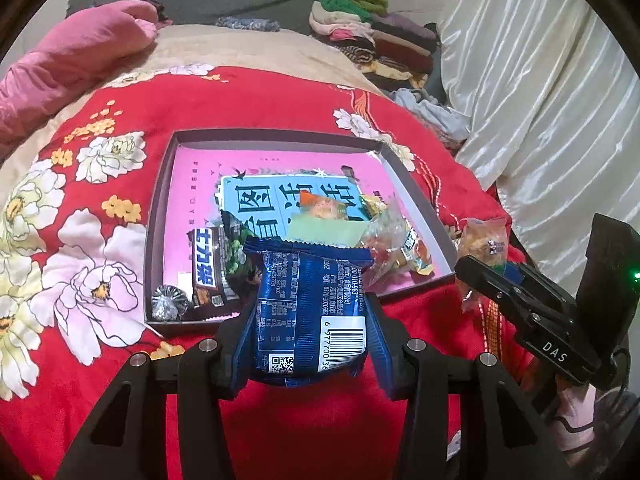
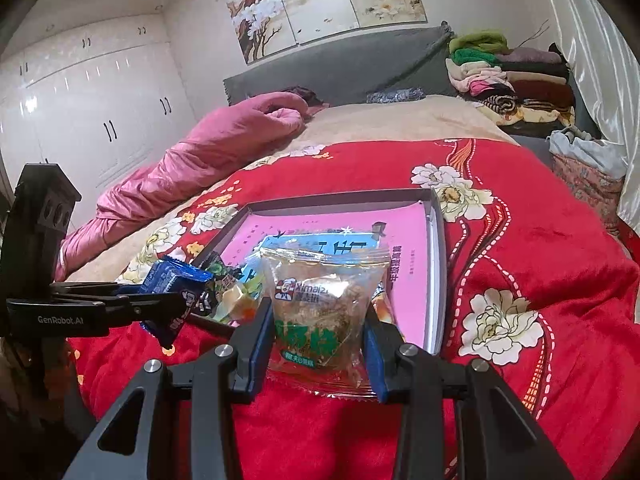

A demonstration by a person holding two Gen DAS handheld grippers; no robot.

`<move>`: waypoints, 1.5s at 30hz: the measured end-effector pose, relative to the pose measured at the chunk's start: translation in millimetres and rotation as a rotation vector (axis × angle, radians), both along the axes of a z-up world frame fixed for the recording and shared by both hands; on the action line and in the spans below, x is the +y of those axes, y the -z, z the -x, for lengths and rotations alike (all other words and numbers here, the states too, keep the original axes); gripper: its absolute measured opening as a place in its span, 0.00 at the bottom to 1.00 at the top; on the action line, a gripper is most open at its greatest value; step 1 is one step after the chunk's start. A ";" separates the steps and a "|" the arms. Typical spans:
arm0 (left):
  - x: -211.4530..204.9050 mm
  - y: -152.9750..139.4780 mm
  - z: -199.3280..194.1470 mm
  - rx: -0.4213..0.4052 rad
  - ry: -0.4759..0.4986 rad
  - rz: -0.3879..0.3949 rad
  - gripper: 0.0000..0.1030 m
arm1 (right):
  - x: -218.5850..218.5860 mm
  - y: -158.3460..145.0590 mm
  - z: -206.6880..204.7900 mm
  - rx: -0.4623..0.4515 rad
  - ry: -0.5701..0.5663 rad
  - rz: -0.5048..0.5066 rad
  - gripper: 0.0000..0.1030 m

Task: Organize snacks
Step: 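Carry the blue wafer pack and pastry bag over the pink tray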

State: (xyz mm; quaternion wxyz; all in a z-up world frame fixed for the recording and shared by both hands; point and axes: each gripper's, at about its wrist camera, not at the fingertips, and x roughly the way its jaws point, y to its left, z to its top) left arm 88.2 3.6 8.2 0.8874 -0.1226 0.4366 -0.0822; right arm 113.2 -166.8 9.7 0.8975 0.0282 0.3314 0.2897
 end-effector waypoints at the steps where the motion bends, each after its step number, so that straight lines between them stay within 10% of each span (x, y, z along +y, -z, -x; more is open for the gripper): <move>1: 0.4 -0.5 -0.6 -0.001 -0.003 0.000 0.49 | -0.9 -0.2 -0.6 0.000 0.003 -0.002 0.40; 45: 8.1 0.4 -41.2 -0.040 -0.080 0.020 0.49 | -16.0 -6.8 -38.7 -0.035 0.084 -0.022 0.40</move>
